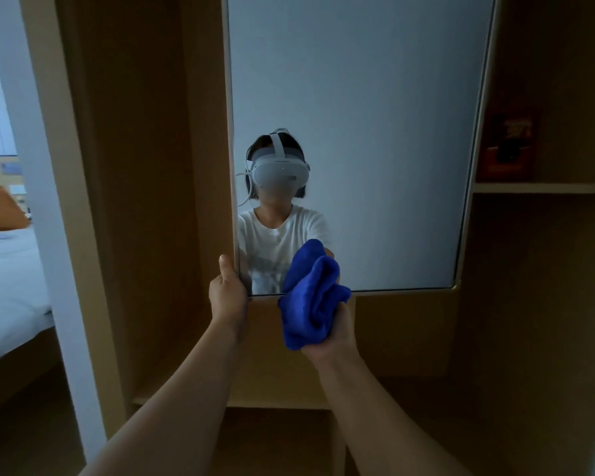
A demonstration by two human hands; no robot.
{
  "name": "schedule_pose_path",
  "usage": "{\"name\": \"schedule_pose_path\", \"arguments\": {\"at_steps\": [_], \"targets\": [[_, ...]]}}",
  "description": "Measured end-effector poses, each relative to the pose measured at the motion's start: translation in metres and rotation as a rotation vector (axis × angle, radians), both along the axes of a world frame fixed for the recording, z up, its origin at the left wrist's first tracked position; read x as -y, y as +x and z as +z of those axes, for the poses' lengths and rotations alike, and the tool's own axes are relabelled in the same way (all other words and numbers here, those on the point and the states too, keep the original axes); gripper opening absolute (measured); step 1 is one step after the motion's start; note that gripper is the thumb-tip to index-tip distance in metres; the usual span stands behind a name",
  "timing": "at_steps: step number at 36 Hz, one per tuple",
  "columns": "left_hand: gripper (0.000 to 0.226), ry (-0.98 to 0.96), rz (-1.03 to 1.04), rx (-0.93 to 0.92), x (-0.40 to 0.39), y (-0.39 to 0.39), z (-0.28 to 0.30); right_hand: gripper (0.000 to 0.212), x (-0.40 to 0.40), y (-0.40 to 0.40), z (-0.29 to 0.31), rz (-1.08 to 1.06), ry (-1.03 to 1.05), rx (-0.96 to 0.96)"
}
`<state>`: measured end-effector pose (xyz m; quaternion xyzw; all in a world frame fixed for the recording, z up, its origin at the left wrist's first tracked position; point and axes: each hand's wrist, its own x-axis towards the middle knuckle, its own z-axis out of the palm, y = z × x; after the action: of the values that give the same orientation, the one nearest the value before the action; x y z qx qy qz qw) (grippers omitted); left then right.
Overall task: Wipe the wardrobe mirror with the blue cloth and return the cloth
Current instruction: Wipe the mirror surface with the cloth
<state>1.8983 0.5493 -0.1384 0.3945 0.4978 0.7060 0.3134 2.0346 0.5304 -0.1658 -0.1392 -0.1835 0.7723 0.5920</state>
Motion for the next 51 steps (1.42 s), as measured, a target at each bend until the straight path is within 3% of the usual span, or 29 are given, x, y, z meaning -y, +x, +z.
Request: {"name": "schedule_pose_path", "arguments": {"at_steps": [4,9,15,17,19,24,28,33,37,40,47,51], "targets": [[0.049,-0.003,0.017,0.026,-0.002,0.000,-0.002,0.035,-0.002,0.006,0.000,0.052,-0.017,-0.069],[0.051,-0.017,0.038,0.031,-0.006,-0.002,-0.005,0.023,0.004,0.012,0.000,0.021,-0.012,-0.030],[0.051,-0.023,0.080,0.029,-0.012,-0.002,-0.004,0.024,0.002,0.029,-0.001,0.049,-0.099,-0.092],[0.051,-0.019,0.089,0.042,-0.012,-0.002,-0.005,0.023,0.007,0.030,-0.005,0.024,-0.087,-0.031],[0.051,-0.021,0.097,0.071,-0.012,0.000,-0.005,0.017,0.012,0.032,-0.013,0.069,-0.094,-0.063],[0.045,-0.060,0.104,0.138,-0.015,0.004,-0.003,0.037,0.020,0.044,-0.046,0.109,-0.157,-0.274],[0.046,-0.066,0.108,0.179,-0.017,0.006,-0.003,0.033,0.019,0.066,-0.048,0.010,-0.095,-0.387],[0.056,-0.054,0.130,0.197,-0.018,0.009,-0.002,0.019,0.013,0.077,-0.020,-0.136,0.080,-0.160],[0.062,-0.065,0.125,0.214,-0.020,0.008,-0.003,0.022,0.002,0.064,-0.010,-0.124,0.064,-0.077],[0.062,-0.064,0.114,0.210,-0.020,0.007,-0.004,0.039,-0.007,0.063,-0.005,-0.126,0.038,-0.118],[0.061,-0.072,0.118,0.223,-0.019,0.007,-0.003,0.032,-0.011,0.076,0.000,-0.194,0.030,-0.062],[0.059,-0.071,0.117,0.238,-0.019,0.007,-0.002,0.031,-0.013,0.089,-0.003,-0.150,0.022,-0.218]]}}
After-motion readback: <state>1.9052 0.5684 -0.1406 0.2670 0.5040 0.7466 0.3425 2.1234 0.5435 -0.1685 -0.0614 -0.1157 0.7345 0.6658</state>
